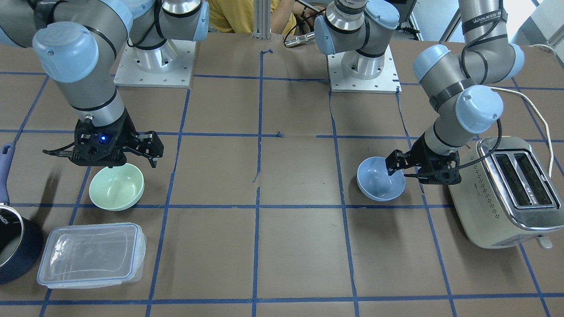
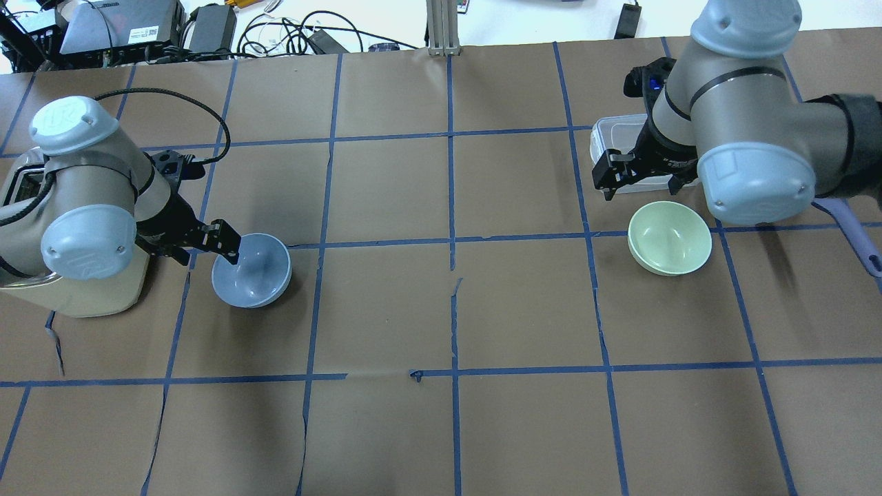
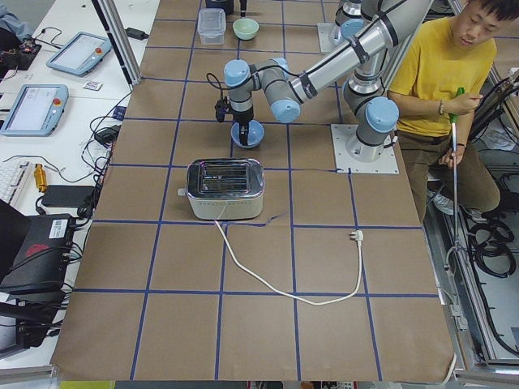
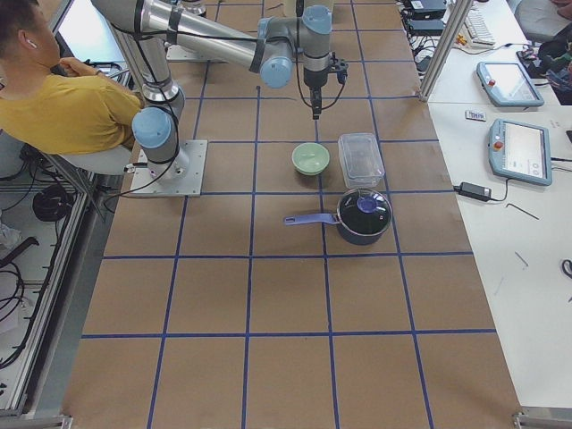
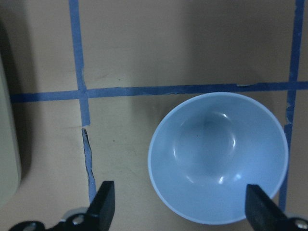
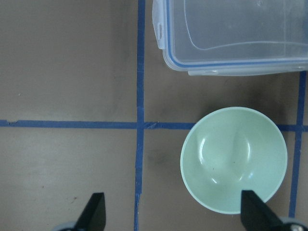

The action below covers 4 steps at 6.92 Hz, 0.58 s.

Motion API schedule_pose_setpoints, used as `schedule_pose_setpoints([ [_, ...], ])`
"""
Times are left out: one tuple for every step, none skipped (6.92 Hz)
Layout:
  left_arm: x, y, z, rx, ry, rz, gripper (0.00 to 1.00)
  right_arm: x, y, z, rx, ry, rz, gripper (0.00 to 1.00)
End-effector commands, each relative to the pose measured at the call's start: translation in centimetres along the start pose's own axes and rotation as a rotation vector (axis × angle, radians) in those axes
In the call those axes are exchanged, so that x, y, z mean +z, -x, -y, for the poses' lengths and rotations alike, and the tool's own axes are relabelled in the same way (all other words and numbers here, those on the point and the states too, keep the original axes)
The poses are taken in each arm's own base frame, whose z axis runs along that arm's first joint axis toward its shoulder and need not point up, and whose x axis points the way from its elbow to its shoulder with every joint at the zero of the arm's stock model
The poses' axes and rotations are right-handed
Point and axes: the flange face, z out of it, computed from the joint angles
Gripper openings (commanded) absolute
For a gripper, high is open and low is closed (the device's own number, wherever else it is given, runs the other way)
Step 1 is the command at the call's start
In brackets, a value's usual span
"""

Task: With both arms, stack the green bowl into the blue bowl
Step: 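Grasp the blue bowl rim with the left gripper while the right grasps the green bowl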

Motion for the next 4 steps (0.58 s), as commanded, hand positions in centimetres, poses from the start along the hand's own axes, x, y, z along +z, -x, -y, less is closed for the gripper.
schedule_pose_setpoints([
  [4.3,0.9,0.5,-0.018,0.014,-0.019,0.82,4.7,-3.2,-1.6,-0.034,-0.035,-0.009,1.00],
  [4.7,1.9,0.7,0.040,0.007,-0.029,0.36,6.4,-4.4,-2.4,-0.040,-0.042,-0.011,1.00],
  [4.2,1.7,1.0,0.063,-0.011,-0.064,0.18,8.5,-4.4,-3.1,-0.040,0.001,0.000,1.00],
  [3.1,1.4,1.2,0.061,-0.044,-0.098,0.11,9.7,-4.4,-3.2,-0.040,0.023,0.005,1.00],
])
